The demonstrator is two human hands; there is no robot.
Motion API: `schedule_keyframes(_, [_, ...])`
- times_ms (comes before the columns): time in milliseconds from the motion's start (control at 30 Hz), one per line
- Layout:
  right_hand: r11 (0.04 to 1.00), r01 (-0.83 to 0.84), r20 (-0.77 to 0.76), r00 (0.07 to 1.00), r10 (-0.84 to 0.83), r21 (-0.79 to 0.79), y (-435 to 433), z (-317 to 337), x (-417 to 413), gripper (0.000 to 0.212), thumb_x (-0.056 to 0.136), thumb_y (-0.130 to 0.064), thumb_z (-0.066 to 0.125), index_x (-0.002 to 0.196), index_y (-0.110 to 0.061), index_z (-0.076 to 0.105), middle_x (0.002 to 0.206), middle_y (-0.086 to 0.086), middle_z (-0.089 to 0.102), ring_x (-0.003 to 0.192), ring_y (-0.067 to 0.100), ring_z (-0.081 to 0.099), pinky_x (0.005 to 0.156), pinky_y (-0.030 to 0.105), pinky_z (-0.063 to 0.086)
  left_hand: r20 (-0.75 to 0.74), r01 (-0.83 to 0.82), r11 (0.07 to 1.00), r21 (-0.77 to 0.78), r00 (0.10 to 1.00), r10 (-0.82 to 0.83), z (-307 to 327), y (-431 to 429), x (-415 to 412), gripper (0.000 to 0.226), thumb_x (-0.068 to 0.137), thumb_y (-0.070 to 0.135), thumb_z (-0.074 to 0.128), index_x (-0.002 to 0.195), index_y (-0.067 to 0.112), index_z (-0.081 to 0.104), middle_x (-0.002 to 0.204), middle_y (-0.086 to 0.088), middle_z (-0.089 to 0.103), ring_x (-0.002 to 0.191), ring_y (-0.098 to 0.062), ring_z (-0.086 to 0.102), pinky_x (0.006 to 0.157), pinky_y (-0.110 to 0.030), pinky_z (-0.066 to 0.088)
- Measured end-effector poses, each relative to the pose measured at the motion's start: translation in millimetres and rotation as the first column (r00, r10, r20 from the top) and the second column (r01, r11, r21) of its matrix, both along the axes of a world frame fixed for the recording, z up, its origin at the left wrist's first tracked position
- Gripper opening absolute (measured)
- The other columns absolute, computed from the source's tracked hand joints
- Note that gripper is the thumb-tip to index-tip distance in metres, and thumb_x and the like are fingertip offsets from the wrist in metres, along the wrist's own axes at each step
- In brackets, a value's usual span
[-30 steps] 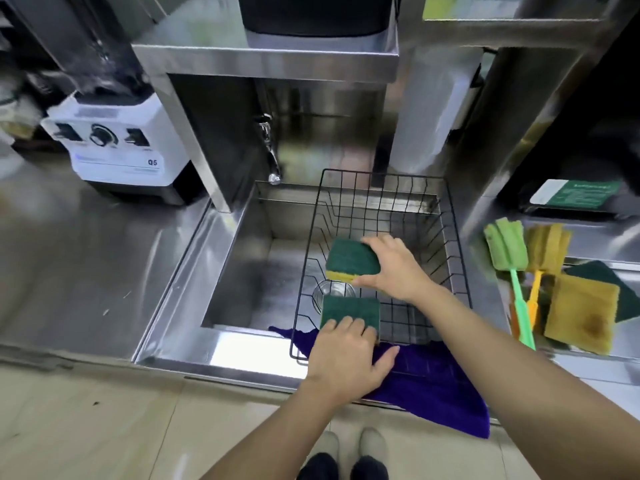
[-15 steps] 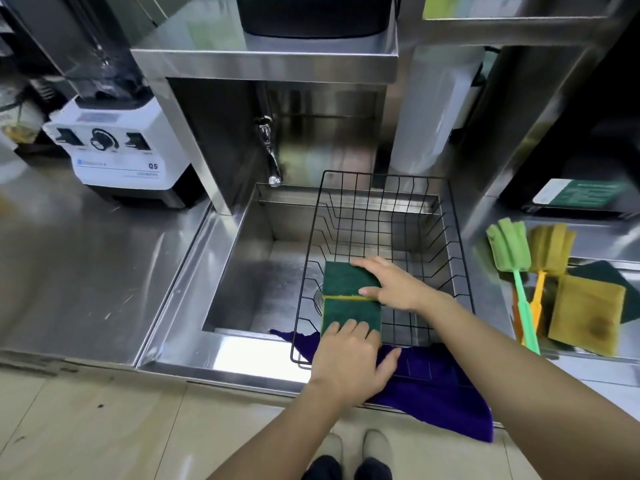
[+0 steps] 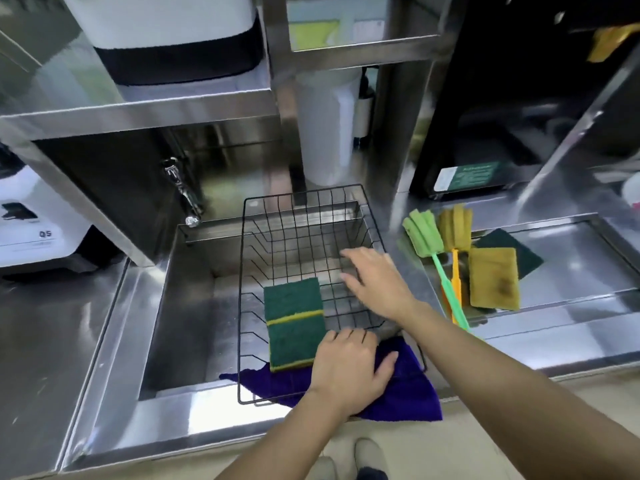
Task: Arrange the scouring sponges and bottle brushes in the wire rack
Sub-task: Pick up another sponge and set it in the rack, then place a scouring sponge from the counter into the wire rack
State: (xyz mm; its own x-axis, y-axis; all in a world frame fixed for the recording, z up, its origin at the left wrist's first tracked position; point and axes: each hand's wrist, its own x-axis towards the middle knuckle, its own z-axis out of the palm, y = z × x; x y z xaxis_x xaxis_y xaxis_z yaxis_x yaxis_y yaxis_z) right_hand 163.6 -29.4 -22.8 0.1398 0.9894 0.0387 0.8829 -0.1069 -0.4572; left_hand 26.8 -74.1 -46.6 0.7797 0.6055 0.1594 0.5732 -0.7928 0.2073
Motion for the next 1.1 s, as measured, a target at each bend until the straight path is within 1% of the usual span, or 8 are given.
schedule_keyframes(133, [0.934,0.312,0.069,0.942,-0.327,0.173,-25,10,45,0.039,0.092,-0.022,0.049,0.129,-0.010,0.046,0.129,0.010,0.054,0.121,0.029,0.046,0.098,0.041,0.033,0.011,0.102,0.995,-0.020,0.995,-0.102,3,-13,30,0.049,0.085,0.052,0.036,0.070,0.014,0.063,0.066,-0.003,0.065,0.062,-0.022,0.059,0.057,-0.031,0.046])
schedule_keyframes(267, [0.722,0.662,0.016,0.735,-0.678,0.201,-55,11,87,0.047,0.086,-0.018,0.055,0.129,-0.006,0.041,0.131,0.016,0.048,0.120,0.034,0.042,0.099,0.045,0.032,-0.004,0.108,0.994,-0.006,0.994,-0.108,-3,-21,45,0.048,0.081,0.051,0.038,0.064,0.013,0.061,0.059,-0.003,0.062,0.056,-0.022,0.059,0.052,-0.029,0.047])
schedule_keyframes(433, [0.415,0.909,-0.172,0.402,-0.899,-0.041,-89,-11,126,0.071,0.080,-0.020,0.065,0.138,-0.007,0.026,0.142,0.017,0.039,0.129,0.037,0.037,0.108,0.051,0.025,0.013,0.076,0.997,0.012,0.997,-0.077,-6,-20,46,0.045,0.081,0.049,0.038,0.061,0.015,0.058,0.056,0.000,0.059,0.051,-0.019,0.056,0.048,-0.028,0.046])
schedule_keyframes(567, [0.335,0.912,-0.299,0.259,-0.918,-0.237,-100,-26,131,0.067,0.082,-0.040,0.063,0.133,-0.013,0.028,0.131,0.013,0.054,0.121,0.038,0.049,0.107,0.052,0.026,0.021,0.074,0.997,-0.001,0.997,-0.074,-5,-20,45,0.043,0.081,0.050,0.039,0.060,0.016,0.055,0.055,0.002,0.057,0.050,-0.016,0.055,0.047,-0.027,0.045])
schedule_keyframes(667, [0.362,0.902,-0.347,0.270,-0.898,-0.236,-96,-27,126,0.063,0.081,-0.045,0.063,0.128,-0.015,0.033,0.126,0.011,0.057,0.114,0.036,0.054,0.104,0.054,0.035,0.029,0.080,0.997,-0.013,0.996,-0.080,-6,-20,46,0.043,0.081,0.049,0.039,0.060,0.016,0.055,0.055,0.002,0.057,0.049,-0.017,0.054,0.046,-0.027,0.044])
schedule_keyframes(800, [0.406,0.913,-0.472,0.370,-0.801,0.026,-86,-6,116,0.057,0.076,-0.034,0.069,0.120,-0.010,0.042,0.119,0.012,0.051,0.107,0.029,0.053,0.092,0.048,0.047,0.019,0.092,0.995,-0.024,0.996,-0.092,-5,-19,45,0.043,0.080,0.050,0.040,0.060,0.015,0.056,0.055,0.001,0.058,0.050,-0.018,0.055,0.045,-0.027,0.044])
schedule_keyframes(933, [0.523,0.836,-0.570,0.513,-0.642,0.164,-63,23,102,0.053,0.076,-0.026,0.070,0.117,-0.008,0.042,0.117,0.012,0.047,0.106,0.026,0.050,0.094,0.043,0.045,-0.031,0.106,0.994,-0.016,0.994,-0.106,-6,-14,37,0.051,0.081,0.057,0.039,0.064,0.015,0.061,0.060,0.000,0.062,0.053,-0.019,0.059,0.048,-0.028,0.046])
schedule_keyframes(1100, [0.700,0.679,-0.544,0.682,-0.488,0.223,-19,43,68,0.053,0.074,-0.025,0.066,0.116,-0.008,0.040,0.111,0.008,0.045,0.104,0.025,0.048,0.090,0.038,0.044,-0.084,0.079,0.994,-0.071,0.993,-0.085,-4,-5,13,0.064,0.085,0.066,0.029,0.079,0.014,0.065,0.075,-0.003,0.068,0.068,-0.022,0.062,0.060,-0.034,0.048])
